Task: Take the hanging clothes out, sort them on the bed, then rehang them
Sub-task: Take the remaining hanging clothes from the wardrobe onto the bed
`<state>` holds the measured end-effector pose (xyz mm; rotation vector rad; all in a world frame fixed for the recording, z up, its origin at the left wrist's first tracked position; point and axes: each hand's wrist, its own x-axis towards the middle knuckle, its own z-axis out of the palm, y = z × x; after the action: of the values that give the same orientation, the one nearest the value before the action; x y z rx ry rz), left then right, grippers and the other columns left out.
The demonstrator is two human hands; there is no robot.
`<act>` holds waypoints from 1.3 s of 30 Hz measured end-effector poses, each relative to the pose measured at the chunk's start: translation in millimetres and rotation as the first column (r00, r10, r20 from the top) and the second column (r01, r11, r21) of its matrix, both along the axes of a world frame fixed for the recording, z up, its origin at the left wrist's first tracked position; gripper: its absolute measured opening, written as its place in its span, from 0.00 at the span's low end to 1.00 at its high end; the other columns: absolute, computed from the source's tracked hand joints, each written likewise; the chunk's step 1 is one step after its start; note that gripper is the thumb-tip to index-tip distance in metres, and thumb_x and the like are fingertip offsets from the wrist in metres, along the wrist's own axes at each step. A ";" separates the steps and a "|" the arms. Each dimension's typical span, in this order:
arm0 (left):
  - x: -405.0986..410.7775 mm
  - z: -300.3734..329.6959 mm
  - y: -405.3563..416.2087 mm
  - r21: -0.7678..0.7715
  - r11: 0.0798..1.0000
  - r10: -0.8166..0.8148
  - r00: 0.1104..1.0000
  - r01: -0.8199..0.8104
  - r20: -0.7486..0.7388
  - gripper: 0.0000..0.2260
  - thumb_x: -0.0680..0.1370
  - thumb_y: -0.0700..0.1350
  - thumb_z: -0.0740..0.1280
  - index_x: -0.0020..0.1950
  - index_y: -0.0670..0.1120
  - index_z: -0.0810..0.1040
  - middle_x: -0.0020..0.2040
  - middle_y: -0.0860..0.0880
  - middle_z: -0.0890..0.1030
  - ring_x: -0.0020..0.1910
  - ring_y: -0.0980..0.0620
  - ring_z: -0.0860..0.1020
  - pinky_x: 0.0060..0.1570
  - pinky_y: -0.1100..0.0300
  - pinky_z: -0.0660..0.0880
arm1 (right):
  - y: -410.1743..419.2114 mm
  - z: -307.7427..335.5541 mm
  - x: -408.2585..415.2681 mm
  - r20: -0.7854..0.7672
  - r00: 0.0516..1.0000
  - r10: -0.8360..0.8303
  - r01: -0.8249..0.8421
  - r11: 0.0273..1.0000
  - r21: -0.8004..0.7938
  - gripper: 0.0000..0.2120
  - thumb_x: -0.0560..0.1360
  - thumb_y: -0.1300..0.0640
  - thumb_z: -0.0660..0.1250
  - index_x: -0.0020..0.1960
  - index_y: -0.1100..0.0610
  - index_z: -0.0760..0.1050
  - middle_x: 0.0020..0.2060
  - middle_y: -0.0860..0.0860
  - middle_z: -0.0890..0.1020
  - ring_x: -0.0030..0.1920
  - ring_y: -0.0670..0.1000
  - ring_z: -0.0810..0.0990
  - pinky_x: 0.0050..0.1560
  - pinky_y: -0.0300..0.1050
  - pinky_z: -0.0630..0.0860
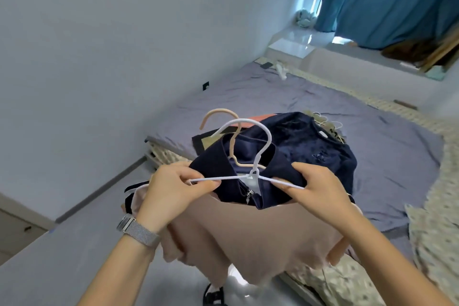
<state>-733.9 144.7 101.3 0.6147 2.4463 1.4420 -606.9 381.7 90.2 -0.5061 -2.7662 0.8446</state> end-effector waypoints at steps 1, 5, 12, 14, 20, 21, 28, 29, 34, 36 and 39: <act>-13.9 2.0 8.0 -0.003 0.999 -0.041 0.999 0.041 -0.014 0.05 0.65 0.50 0.77 0.31 0.52 0.84 0.35 0.51 0.79 0.33 0.58 0.73 0.37 0.65 0.67 | 5.1 1.9 -6.1 -0.001 0.999 -0.034 0.034 0.999 -0.015 0.26 0.69 0.34 0.65 0.31 0.55 0.64 0.26 0.48 0.70 0.28 0.48 0.65 0.30 0.45 0.59; -64.1 6.8 43.0 -0.003 0.987 -0.160 0.982 0.160 -0.101 0.03 0.68 0.46 0.76 0.36 0.53 0.84 0.44 0.56 0.80 0.46 0.62 0.76 0.46 0.71 0.69 | 27.6 5.8 -29.6 -0.001 0.981 -0.194 0.194 0.979 -0.065 0.27 0.65 0.30 0.62 0.34 0.56 0.72 0.28 0.51 0.76 0.31 0.53 0.74 0.32 0.47 0.68; -127.0 -16.7 67.5 0.099 0.995 0.022 0.941 0.013 -0.338 0.12 0.69 0.43 0.73 0.49 0.54 0.76 0.49 0.57 0.78 0.52 0.59 0.74 0.54 0.63 0.69 | 55.7 1.2 -58.1 0.007 0.922 -0.387 0.382 0.908 -0.172 0.28 0.62 0.32 0.63 0.41 0.57 0.77 0.34 0.54 0.82 0.38 0.57 0.81 0.41 0.59 0.78; -141.3 -28.3 68.5 0.146 0.989 0.048 0.964 -0.009 -0.263 0.10 0.70 0.40 0.72 0.47 0.52 0.76 0.46 0.54 0.80 0.47 0.57 0.77 0.51 0.62 0.72 | 65.2 10.4 -67.2 -0.006 0.912 -0.409 0.400 0.896 -0.194 0.27 0.63 0.34 0.65 0.42 0.58 0.78 0.35 0.56 0.82 0.40 0.59 0.81 0.42 0.60 0.78; -172.1 -52.2 91.9 0.113 0.986 -0.107 0.987 0.120 -0.116 0.11 0.71 0.34 0.71 0.41 0.52 0.77 0.38 0.53 0.81 0.37 0.58 0.78 0.42 0.70 0.75 | 102.4 54.0 -100.3 -0.097 0.889 -0.447 0.411 0.873 -0.261 0.08 0.71 0.46 0.71 0.41 0.51 0.82 0.34 0.50 0.85 0.37 0.48 0.83 0.40 0.48 0.75; -174.6 -54.3 100.4 0.106 0.983 -0.139 0.986 0.148 -0.094 0.11 0.71 0.34 0.70 0.41 0.51 0.77 0.38 0.52 0.81 0.36 0.58 0.78 0.41 0.71 0.74 | 109.7 59.9 -106.0 -0.109 0.887 -0.448 0.406 0.872 -0.275 0.09 0.71 0.47 0.71 0.42 0.52 0.83 0.35 0.50 0.85 0.36 0.47 0.82 0.40 0.46 0.74; -190.0 -65.8 163.3 -0.013 0.939 -0.343 0.937 0.343 -0.065 0.09 0.71 0.37 0.71 0.42 0.51 0.78 0.37 0.55 0.80 0.38 0.59 0.77 0.40 0.74 0.71 | 171.7 67.8 -141.0 -0.098 0.893 -0.440 0.376 0.846 -0.378 0.12 0.72 0.46 0.72 0.45 0.54 0.83 0.37 0.52 0.86 0.36 0.48 0.81 0.39 0.42 0.71; -193.9 -67.9 171.8 -0.024 0.938 -0.346 0.935 0.345 -0.078 0.09 0.71 0.37 0.70 0.42 0.52 0.77 0.37 0.55 0.80 0.39 0.59 0.77 0.40 0.74 0.71 | 182.1 60.5 -146.3 -0.088 0.891 -0.446 0.383 0.840 -0.384 0.13 0.72 0.46 0.72 0.45 0.55 0.83 0.37 0.54 0.85 0.35 0.49 0.80 0.39 0.42 0.70; -216.8 -81.7 214.7 -0.115 0.953 -0.292 0.948 0.278 -0.124 0.08 0.72 0.37 0.69 0.45 0.50 0.78 0.38 0.54 0.80 0.43 0.60 0.76 0.41 0.76 0.70 | 241.0 6.7 -173.0 0.019 0.897 -0.441 0.412 0.820 -0.398 0.12 0.72 0.48 0.72 0.43 0.57 0.83 0.36 0.56 0.85 0.33 0.47 0.80 0.34 0.41 0.69; -226.7 -89.5 234.5 -0.140 0.955 -0.278 0.953 0.262 -0.117 0.09 0.73 0.37 0.68 0.47 0.51 0.77 0.38 0.53 0.79 0.45 0.61 0.75 0.41 0.77 0.69 | 272.7 -15.5 -185.0 0.046 0.890 -0.453 0.433 0.809 -0.398 0.11 0.72 0.49 0.72 0.42 0.57 0.83 0.36 0.57 0.85 0.35 0.48 0.80 0.35 0.42 0.69; -240.1 -104.1 269.1 -0.161 0.960 -0.248 0.964 0.230 -0.098 0.09 0.73 0.38 0.68 0.48 0.52 0.78 0.35 0.55 0.79 0.45 0.61 0.76 0.39 0.77 0.69 | 326.7 -47.4 -206.6 0.059 0.881 -0.470 0.454 0.801 -0.390 0.10 0.73 0.50 0.71 0.42 0.56 0.82 0.36 0.55 0.84 0.36 0.50 0.80 0.37 0.44 0.69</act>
<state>-974.0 413.9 -2.8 0.9491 2.4355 1.1494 -813.5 708.4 42.8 -1.1640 -2.2621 1.2573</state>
